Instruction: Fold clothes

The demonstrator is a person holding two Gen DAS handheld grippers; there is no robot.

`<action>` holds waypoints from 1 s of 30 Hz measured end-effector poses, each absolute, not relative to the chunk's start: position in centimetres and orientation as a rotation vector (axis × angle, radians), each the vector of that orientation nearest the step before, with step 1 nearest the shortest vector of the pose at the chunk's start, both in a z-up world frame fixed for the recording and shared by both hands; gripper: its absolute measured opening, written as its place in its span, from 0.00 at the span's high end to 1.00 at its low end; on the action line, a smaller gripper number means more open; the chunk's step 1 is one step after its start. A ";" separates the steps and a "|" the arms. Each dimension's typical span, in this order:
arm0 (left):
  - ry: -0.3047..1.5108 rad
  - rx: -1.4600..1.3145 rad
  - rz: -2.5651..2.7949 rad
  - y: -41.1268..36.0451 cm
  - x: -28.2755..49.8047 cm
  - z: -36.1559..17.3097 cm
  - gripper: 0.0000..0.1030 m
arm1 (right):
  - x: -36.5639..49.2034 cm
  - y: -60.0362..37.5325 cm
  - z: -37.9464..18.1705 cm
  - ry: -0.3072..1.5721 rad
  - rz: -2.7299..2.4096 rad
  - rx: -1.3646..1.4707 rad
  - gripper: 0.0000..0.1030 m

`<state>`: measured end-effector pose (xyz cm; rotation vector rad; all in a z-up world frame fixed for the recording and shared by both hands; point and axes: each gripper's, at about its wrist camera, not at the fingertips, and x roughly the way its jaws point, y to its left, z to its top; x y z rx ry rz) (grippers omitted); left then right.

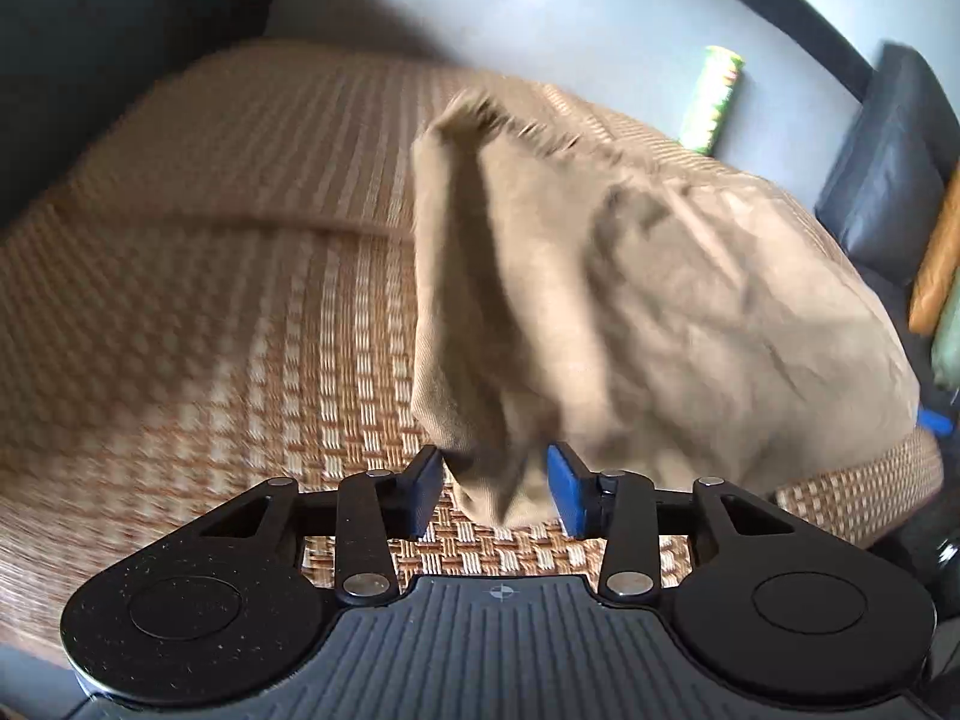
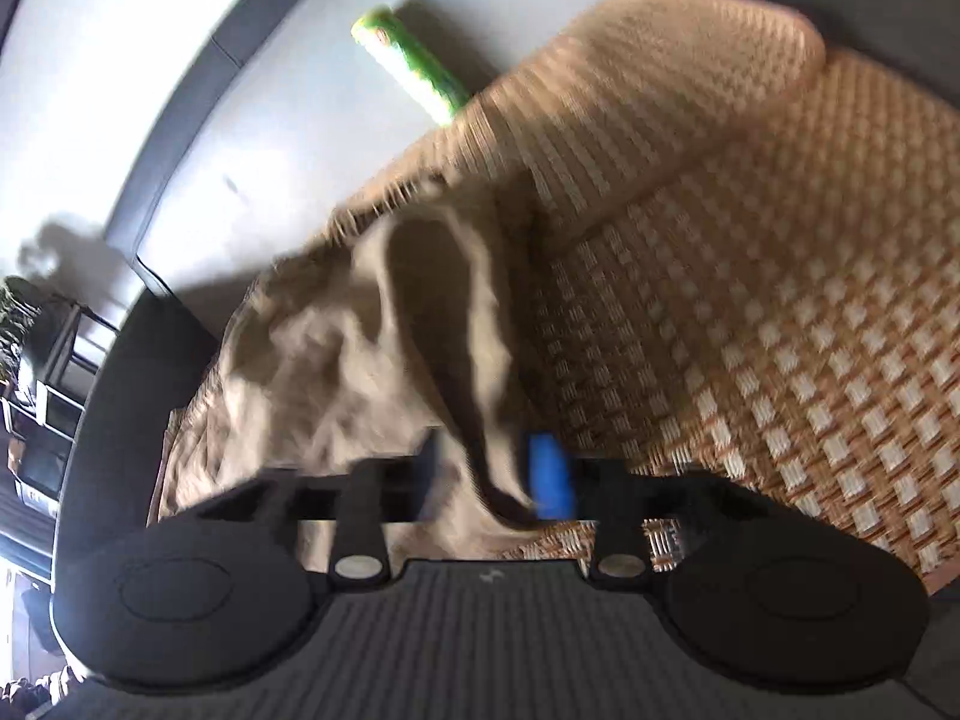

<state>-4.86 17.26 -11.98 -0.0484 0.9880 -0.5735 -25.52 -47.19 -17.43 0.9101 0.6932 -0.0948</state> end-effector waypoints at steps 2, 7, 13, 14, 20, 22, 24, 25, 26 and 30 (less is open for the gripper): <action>0.945 -0.024 -0.588 16.4 -6.2 -9.6 0.36 | -25.9 -47.4 -16.6 0.660 -0.092 0.914 0.26; 0.813 0.168 -0.696 6.6 -10.3 -6.6 0.31 | -25.5 -48.3 -16.1 0.631 -0.077 0.926 0.25; 0.822 0.105 -0.811 -7.2 -11.0 -8.7 0.30 | -23.5 -49.9 -17.5 0.656 -0.002 0.959 0.17; 0.841 0.109 -0.828 -9.0 -10.9 -9.3 0.30 | -23.3 -50.2 -17.5 0.658 0.006 0.951 0.16; 0.845 0.325 -0.840 -15.4 -11.8 -13.5 0.28 | -21.1 -53.1 -18.6 0.671 0.084 0.968 0.09; 0.883 0.233 -0.834 -14.5 -11.0 -13.2 0.28 | -19.8 -53.8 -19.3 0.692 0.109 0.978 0.09; 0.905 0.103 -0.869 -13.2 -10.0 -12.2 0.27 | -18.8 -54.2 -20.4 0.729 0.143 0.996 0.09; 0.903 0.056 -0.873 -12.8 -9.4 -11.7 0.27 | -18.3 -54.2 -21.1 0.755 0.177 1.013 0.09; 0.893 0.033 -0.858 -12.7 -8.6 -11.3 0.26 | -17.8 -54.2 -21.8 0.780 0.212 1.030 0.09; 0.905 0.044 -0.762 -13.4 -5.3 -12.4 0.25 | -17.7 -53.4 -22.8 0.745 0.293 1.013 0.08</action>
